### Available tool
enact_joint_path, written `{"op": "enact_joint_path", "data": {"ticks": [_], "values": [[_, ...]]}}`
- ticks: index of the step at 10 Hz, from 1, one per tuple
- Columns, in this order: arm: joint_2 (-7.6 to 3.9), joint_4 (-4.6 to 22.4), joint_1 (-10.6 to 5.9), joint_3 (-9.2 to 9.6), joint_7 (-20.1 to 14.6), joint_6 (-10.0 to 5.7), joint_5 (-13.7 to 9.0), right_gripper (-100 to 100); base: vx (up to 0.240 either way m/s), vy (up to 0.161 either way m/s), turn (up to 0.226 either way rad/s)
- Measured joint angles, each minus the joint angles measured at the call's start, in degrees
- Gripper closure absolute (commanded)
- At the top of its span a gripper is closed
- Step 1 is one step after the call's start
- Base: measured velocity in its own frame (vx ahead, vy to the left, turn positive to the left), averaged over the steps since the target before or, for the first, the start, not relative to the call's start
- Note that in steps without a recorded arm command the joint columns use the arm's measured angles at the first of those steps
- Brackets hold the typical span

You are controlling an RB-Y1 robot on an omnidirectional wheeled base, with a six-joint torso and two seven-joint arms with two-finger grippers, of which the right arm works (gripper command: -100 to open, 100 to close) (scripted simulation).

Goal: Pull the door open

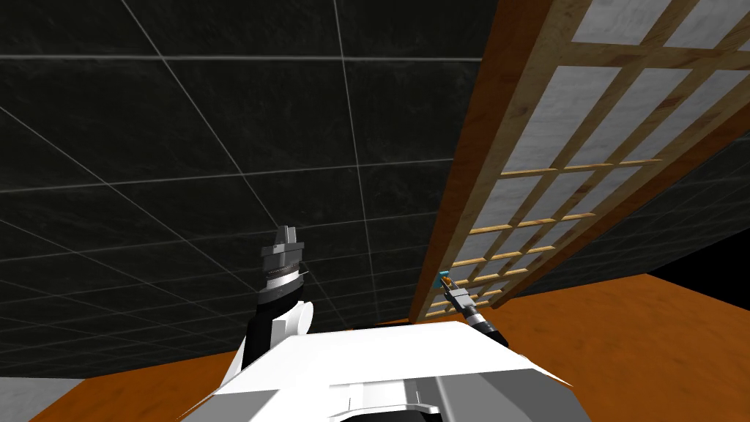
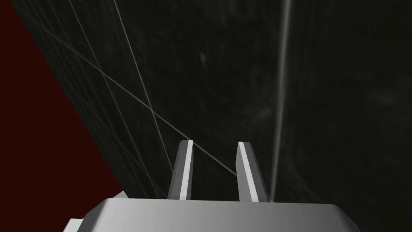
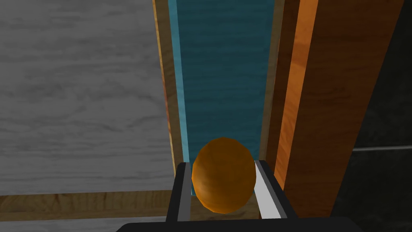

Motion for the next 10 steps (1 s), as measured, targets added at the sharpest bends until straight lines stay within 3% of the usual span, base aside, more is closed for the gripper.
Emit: {"op": "enact_joint_path", "data": {"ticks": [4, 10], "values": [[0.02, -0.02, -0.03, 0.01, 0.00, 0.01, 0.00, 100, -0.008, -0.005, 0.013], [0.18, 0.07, -0.66, 0.76, -5.45, 0.64, -1.86, 100, -0.054, -0.022, 0.051]]}}
